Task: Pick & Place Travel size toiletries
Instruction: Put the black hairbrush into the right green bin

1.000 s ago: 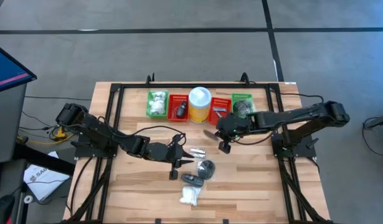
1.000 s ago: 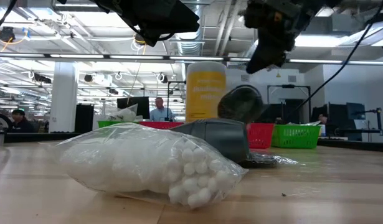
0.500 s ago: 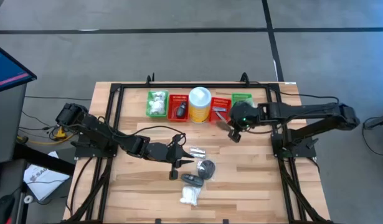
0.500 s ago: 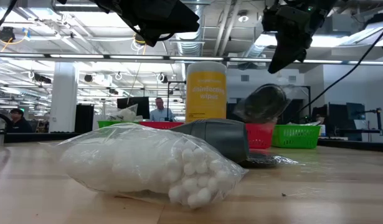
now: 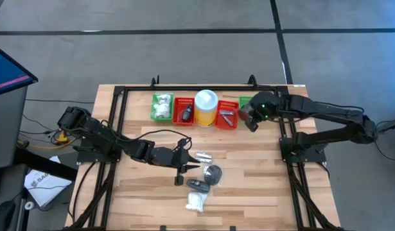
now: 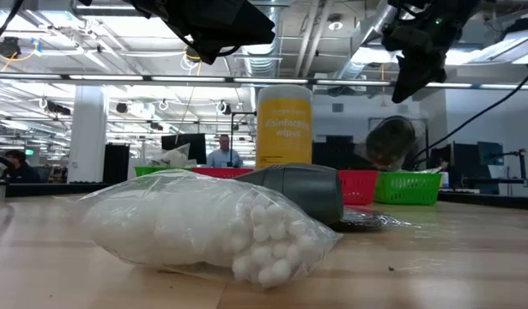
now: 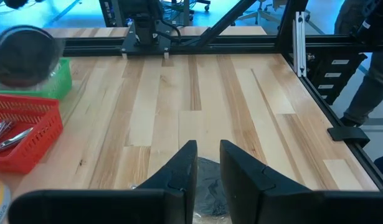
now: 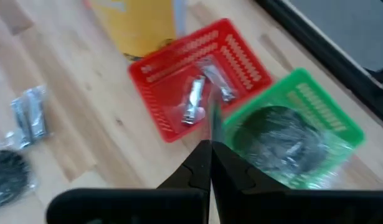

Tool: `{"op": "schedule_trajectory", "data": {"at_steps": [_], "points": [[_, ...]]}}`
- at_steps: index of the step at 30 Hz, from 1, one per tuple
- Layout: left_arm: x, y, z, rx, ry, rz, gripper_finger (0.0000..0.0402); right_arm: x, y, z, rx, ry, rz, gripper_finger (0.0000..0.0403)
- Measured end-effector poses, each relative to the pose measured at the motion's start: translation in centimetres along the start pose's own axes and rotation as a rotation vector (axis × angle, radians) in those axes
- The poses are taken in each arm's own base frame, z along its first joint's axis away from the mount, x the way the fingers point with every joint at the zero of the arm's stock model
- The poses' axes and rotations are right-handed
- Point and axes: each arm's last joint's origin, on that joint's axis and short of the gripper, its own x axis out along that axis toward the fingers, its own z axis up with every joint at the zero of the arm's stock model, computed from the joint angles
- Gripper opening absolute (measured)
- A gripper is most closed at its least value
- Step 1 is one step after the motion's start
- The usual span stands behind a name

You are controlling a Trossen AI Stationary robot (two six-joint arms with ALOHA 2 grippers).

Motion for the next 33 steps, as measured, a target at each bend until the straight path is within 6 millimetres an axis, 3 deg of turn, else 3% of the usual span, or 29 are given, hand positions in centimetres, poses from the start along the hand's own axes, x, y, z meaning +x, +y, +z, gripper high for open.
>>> {"op": "schedule_trajectory", "data": {"at_steps": [18, 33], "points": [[0.0, 0.0, 0.0, 0.0, 0.0, -0.001, 0.006, 1.1, -5.4, 0.7, 0.123, 0.052, -0.146, 0.0], [0.0, 0.0, 0.0, 0.0, 0.0, 0.0, 0.006, 3.4, -6.1, 0.3, 0.155, 0.074, -0.12, 0.0]]}}
